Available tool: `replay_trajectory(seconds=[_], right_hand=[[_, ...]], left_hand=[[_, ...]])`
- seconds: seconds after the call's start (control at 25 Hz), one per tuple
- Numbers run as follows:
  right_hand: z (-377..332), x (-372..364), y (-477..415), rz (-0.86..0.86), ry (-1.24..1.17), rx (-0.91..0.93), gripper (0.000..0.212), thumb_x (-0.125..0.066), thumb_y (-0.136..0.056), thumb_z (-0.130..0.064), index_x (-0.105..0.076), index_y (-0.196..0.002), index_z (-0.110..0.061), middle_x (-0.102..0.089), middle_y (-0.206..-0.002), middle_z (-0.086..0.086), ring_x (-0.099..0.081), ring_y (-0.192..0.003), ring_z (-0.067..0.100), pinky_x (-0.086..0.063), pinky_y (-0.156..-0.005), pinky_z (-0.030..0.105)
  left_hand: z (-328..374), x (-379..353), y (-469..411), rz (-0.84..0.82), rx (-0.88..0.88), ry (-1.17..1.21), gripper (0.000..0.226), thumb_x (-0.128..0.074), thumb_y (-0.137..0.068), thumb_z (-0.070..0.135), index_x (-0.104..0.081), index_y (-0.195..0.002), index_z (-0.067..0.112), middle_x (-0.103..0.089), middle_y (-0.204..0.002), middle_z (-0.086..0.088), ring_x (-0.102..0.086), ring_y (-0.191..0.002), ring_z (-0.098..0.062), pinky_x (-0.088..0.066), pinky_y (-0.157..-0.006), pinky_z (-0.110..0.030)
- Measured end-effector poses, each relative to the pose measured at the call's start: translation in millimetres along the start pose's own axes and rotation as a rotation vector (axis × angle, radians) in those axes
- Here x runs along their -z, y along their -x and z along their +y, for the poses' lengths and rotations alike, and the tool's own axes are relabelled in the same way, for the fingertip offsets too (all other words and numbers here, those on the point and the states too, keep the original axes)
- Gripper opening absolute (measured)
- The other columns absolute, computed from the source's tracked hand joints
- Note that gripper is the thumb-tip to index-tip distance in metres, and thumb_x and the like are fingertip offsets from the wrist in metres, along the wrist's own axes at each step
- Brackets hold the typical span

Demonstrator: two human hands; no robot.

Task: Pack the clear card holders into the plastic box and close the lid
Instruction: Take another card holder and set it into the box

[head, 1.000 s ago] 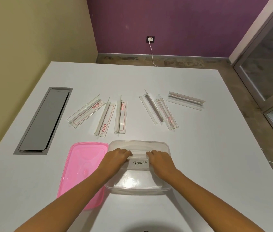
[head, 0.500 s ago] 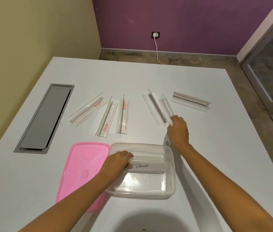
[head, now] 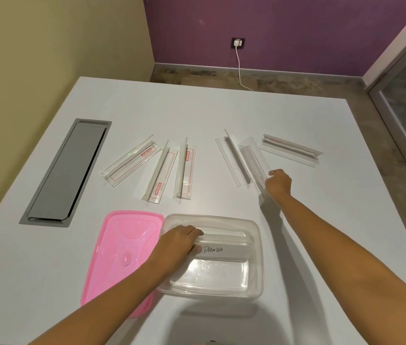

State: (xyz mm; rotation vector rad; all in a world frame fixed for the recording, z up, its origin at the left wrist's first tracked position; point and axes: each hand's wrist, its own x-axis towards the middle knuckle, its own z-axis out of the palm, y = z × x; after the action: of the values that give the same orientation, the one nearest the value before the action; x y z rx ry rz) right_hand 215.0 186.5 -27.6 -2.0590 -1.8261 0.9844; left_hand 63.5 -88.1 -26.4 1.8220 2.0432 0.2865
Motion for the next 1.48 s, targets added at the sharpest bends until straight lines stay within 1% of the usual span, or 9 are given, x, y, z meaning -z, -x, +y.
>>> replay_trajectory(seconds=[0.16,0.28,0.36,0.48,0.68,0.84,1.04,1.32,1.48], right_hand=[[6,17,8,0.055,0.035,-0.073,0.035,-0.040,-0.094,0.001,-0.053,-0.126,0.002,-0.059,-0.124,0.021,-0.059,-0.109,0.039,-0.052,-0.088,0.044],[11,36,27,-0.067,-0.093,-0.098,0.040,-0.044,-0.097,-0.041,-0.056,-0.105,-0.004,-0.055,-0.096,0.015,-0.056,-0.087,0.030,-0.048,-0.074,0.038],[17,52,42,-0.237,-0.231,-0.053,0.049,-0.059,-0.084,-0.058,-0.050,-0.099,-0.013,-0.057,-0.106,0.011,-0.056,-0.095,0.029,-0.042,-0.074,0.032],[27,70,65,-0.411,-0.321,0.060,0.058,-0.070,-0.080,-0.047,-0.058,-0.115,-0.002,-0.058,-0.130,0.014,-0.054,-0.101,0.023,-0.040,-0.072,0.024],[28,85,110,-0.647,-0.205,0.311,0.032,-0.068,-0.080,-0.047,-0.072,-0.107,-0.030,-0.077,-0.098,-0.008,-0.072,-0.088,0.013,-0.053,-0.084,0.030],[31,76,132,-0.760,-0.052,0.437,0.048,-0.072,-0.075,-0.051,-0.063,-0.120,-0.036,-0.068,-0.115,-0.010,-0.063,-0.105,0.009,-0.048,-0.094,0.025],[29,55,142,-0.799,0.129,0.556,0.052,-0.072,-0.080,-0.042,-0.055,-0.127,-0.028,-0.060,-0.117,-0.001,-0.056,-0.105,0.016,-0.043,-0.087,0.021],[26,27,151,-0.586,0.688,0.911,0.060,-0.063,-0.089,-0.031,-0.035,-0.141,-0.019,-0.048,-0.133,0.004,-0.051,-0.116,0.023,-0.042,-0.100,0.036],[29,10,148,-0.461,0.886,1.006,0.056,-0.059,-0.092,-0.026,-0.037,-0.141,-0.013,-0.050,-0.136,0.009,-0.055,-0.114,0.030,-0.036,-0.103,0.040]], left_hand=[[13,10,0,0.127,-0.108,0.061,0.027,-0.058,-0.091,0.024,-0.062,-0.117,0.016,-0.066,-0.118,0.002,-0.061,-0.107,-0.019,-0.050,-0.084,-0.028],[22,22,-5,0.224,-0.171,0.048,0.025,-0.061,-0.089,0.020,-0.063,-0.114,0.014,-0.067,-0.114,-0.001,-0.062,-0.106,-0.020,-0.050,-0.088,-0.029],[26,31,-10,0.260,-0.181,0.047,0.028,-0.061,-0.090,0.021,-0.061,-0.117,0.014,-0.065,-0.118,-0.002,-0.060,-0.110,-0.021,-0.047,-0.094,-0.031],[26,47,-17,0.290,-0.165,0.035,0.041,-0.059,-0.091,0.026,-0.051,-0.130,0.016,-0.056,-0.130,-0.003,-0.051,-0.122,-0.020,-0.041,-0.104,-0.033],[15,73,-22,0.324,-0.161,0.010,0.086,-0.073,-0.077,0.041,-0.027,-0.145,0.017,-0.029,-0.153,-0.008,-0.031,-0.138,-0.025,-0.029,-0.113,-0.040],[-4,79,-15,0.182,-0.153,-0.098,0.104,-0.076,-0.062,0.058,-0.021,-0.145,0.029,-0.027,-0.153,-0.004,-0.038,-0.133,-0.024,-0.035,-0.108,-0.042],[-22,67,11,0.078,-0.142,-0.001,0.076,-0.080,-0.070,0.037,-0.041,-0.135,0.029,-0.056,-0.131,0.005,-0.062,-0.105,-0.017,-0.059,-0.076,-0.035],[-12,40,26,0.194,-0.107,-0.292,0.054,-0.089,-0.055,0.034,-0.069,-0.102,0.018,-0.077,-0.081,0.002,-0.066,-0.054,-0.020,-0.052,-0.064,-0.029],[-7,30,27,0.110,-0.012,-0.388,0.053,-0.090,-0.049,0.042,-0.070,-0.094,0.023,-0.076,-0.069,0.004,-0.071,-0.074,-0.023,-0.051,-0.077,-0.041]])
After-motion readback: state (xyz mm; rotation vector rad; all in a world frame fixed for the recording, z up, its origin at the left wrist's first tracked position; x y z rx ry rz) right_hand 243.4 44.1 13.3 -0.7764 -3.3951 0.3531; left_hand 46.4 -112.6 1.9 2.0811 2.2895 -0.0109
